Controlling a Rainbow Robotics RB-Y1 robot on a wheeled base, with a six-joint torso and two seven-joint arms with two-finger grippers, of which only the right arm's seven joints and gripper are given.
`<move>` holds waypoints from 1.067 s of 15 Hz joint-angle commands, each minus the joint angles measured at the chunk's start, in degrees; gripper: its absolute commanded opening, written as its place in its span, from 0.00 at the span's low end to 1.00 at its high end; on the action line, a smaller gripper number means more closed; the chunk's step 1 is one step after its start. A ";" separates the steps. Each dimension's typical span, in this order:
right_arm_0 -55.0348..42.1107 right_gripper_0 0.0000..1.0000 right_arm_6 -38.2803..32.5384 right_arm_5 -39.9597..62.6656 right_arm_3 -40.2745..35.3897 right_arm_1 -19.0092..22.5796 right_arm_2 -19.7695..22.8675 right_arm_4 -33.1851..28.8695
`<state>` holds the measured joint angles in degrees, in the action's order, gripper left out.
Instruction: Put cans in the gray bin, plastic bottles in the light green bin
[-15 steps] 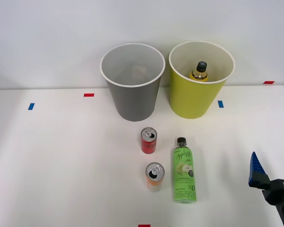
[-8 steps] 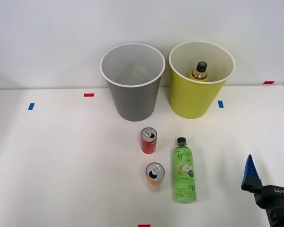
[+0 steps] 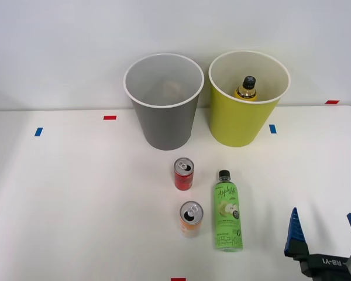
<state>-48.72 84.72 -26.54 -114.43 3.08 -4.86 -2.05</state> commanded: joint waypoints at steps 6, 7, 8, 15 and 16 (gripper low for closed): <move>-7.09 1.00 10.21 -3.61 0.97 4.92 -4.72 0.91; -7.53 1.00 10.47 -3.96 0.88 5.19 -5.78 1.00; -8.32 1.00 11.00 -4.84 0.97 5.19 -7.01 1.26; -8.32 1.00 13.37 -11.69 5.27 3.43 -9.64 3.11; -8.14 1.00 13.55 -12.04 6.06 3.34 -9.73 3.20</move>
<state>-57.20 98.05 -38.02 -109.29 6.58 -14.54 0.94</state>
